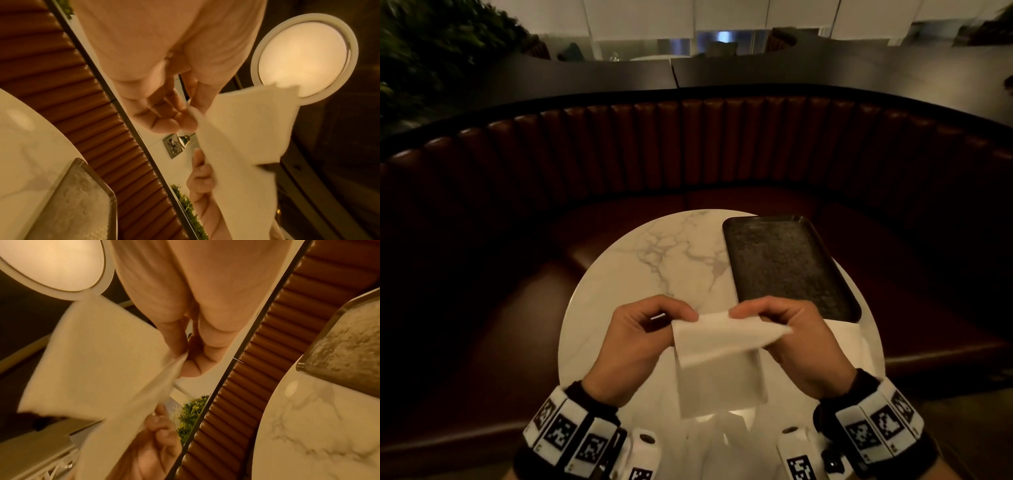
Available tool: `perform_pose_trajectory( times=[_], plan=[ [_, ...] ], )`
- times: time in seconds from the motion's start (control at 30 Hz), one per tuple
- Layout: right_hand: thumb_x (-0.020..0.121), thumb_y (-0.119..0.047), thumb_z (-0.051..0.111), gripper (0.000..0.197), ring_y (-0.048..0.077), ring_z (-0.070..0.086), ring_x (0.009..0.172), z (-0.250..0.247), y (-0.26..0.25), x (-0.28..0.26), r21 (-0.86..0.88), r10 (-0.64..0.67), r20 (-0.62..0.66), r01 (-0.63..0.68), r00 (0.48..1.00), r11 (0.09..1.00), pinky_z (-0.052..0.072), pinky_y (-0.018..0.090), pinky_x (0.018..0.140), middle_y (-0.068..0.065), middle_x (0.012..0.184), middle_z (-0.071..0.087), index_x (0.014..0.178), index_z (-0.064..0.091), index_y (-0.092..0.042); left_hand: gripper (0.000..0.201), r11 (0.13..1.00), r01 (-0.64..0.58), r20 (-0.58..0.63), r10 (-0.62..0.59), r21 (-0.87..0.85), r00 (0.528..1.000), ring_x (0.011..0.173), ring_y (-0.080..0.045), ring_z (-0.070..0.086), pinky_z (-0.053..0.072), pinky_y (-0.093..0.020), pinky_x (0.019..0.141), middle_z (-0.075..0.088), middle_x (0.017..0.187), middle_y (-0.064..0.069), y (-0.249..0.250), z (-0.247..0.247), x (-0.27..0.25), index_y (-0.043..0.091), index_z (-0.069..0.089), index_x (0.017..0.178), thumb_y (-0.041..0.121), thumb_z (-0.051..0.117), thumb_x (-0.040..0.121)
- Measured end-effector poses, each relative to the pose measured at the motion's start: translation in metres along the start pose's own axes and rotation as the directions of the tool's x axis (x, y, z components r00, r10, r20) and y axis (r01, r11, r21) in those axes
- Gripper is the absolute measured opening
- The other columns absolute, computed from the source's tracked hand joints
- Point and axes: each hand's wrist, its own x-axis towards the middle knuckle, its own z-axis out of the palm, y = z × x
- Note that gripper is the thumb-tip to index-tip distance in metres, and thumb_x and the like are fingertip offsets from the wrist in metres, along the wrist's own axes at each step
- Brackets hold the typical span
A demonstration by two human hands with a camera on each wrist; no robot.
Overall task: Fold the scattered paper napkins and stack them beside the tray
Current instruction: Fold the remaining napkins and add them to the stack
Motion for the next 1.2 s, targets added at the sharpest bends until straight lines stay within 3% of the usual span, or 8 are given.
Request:
perform_pose_trajectory(
  times=[0.17, 0.33, 0.57, 0.73, 0.83, 0.93, 1.1, 1.2],
  plan=[
    [0.091, 0.0, 0.051, 0.032, 0.03, 0.061, 0.079, 0.0, -0.006, -0.007, 0.11, 0.076, 0.037, -0.08, 0.996, 0.991, 0.048, 0.038, 0.07, 0.013, 0.086, 0.072, 0.079, 0.078, -0.014, 0.023, 1.0, -0.026, 0.033, 0.027, -0.01, 0.999, 0.076, -0.027, 0.065, 0.052, -0.031, 0.066, 0.068, 0.082, -0.017, 0.002, -0.002, 0.0, -0.001, 0.073, 0.07, -0.021, 0.064, 0.075],
    [0.093, 0.001, 0.046, 0.037, 0.021, 0.067, 0.074, 0.0, -0.008, -0.016, 0.108, 0.035, 0.062, -0.041, 0.997, 0.993, 0.054, 0.031, 0.059, 0.008, 0.084, 0.072, 0.077, 0.075, -0.014, 0.013, 0.987, 0.053, 0.008, -0.053, -0.15, 0.999, 0.076, -0.025, 0.067, 0.055, -0.025, 0.064, 0.068, 0.084, -0.016, 0.008, 0.004, -0.007, 0.004, 0.074, 0.071, 0.016, 0.073, 0.064],
    [0.092, 0.012, 0.041, 0.036, 0.015, 0.069, 0.074, -0.006, -0.013, -0.027, 0.084, -0.058, 0.066, 0.053, 0.996, 0.995, 0.053, 0.019, 0.056, 0.005, 0.079, 0.072, 0.076, 0.069, -0.002, 0.007, 0.98, 0.099, 0.041, -0.093, -0.174, 0.995, 0.085, -0.028, 0.069, 0.06, -0.029, 0.067, 0.07, 0.089, -0.016, 0.018, 0.01, -0.012, 0.006, 0.071, 0.07, 0.01, 0.07, 0.065],
    [0.091, 0.013, 0.043, 0.041, 0.02, 0.069, 0.083, -0.009, -0.011, -0.03, -0.01, -0.135, 0.053, 0.136, 0.989, 0.991, 0.057, 0.025, 0.067, 0.006, 0.084, 0.071, 0.072, 0.072, -0.009, 0.034, 0.89, 0.263, 0.134, -0.228, -0.372, 0.964, 0.077, -0.026, 0.065, 0.053, -0.026, 0.058, 0.063, 0.097, -0.02, 0.032, 0.014, -0.011, -0.001, 0.063, 0.103, 0.017, 0.044, 0.081],
    [0.091, 0.014, 0.045, 0.041, 0.019, 0.069, 0.085, -0.01, -0.005, -0.03, -0.087, -0.195, 0.042, 0.198, 0.98, 0.976, 0.058, 0.028, 0.07, 0.005, 0.086, 0.072, 0.077, 0.073, -0.012, 0.043, 0.96, 0.268, 0.108, -0.259, -0.075, 0.96, 0.078, -0.015, 0.062, 0.048, -0.024, 0.062, 0.064, 0.093, -0.008, 0.029, 0.028, -0.008, 0.005, 0.067, 0.103, 0.043, 0.049, 0.093],
    [0.09, 0.012, 0.048, 0.042, 0.024, 0.068, 0.088, -0.014, -0.001, -0.031, -0.204, -0.261, 0.038, 0.263, 0.965, 0.943, 0.06, 0.038, 0.074, 0.004, 0.089, 0.072, 0.08, 0.075, -0.019, 0.026, 0.969, 0.195, 0.074, -0.208, 0.151, 0.975, 0.076, -0.011, 0.062, 0.05, -0.027, 0.066, 0.068, 0.083, 0.0, 0.021, 0.042, -0.01, 0.011, 0.07, 0.085, 0.037, 0.073, 0.081],
    [0.073, -0.001, 0.047, 0.044, 0.03, 0.064, 0.092, -0.026, -0.005, -0.032, -0.171, -0.216, 0.129, 0.237, 0.968, 0.956, 0.056, 0.043, 0.074, 0.009, 0.098, 0.068, 0.105, 0.07, -0.021, 0.015, 0.958, 0.102, 0.047, -0.119, 0.267, 0.992, 0.073, -0.007, 0.064, 0.053, -0.025, 0.066, 0.071, 0.079, 0.004, 0.016, 0.045, -0.015, 0.013, 0.07, 0.082, 0.027, 0.074, 0.085],
    [0.082, -0.018, 0.056, 0.029, 0.026, 0.065, 0.088, -0.02, -0.009, -0.027, -0.237, -0.168, 0.153, 0.201, 0.974, 0.95, 0.054, 0.041, 0.074, 0.007, 0.091, 0.068, 0.109, 0.067, -0.022, 0.016, 0.891, -0.033, 0.07, 0.002, 0.454, 0.998, 0.078, -0.007, 0.067, 0.055, -0.031, 0.072, 0.071, 0.083, 0.008, 0.017, 0.045, -0.016, 0.023, 0.07, 0.084, 0.039, 0.071, 0.084]
  ],
)
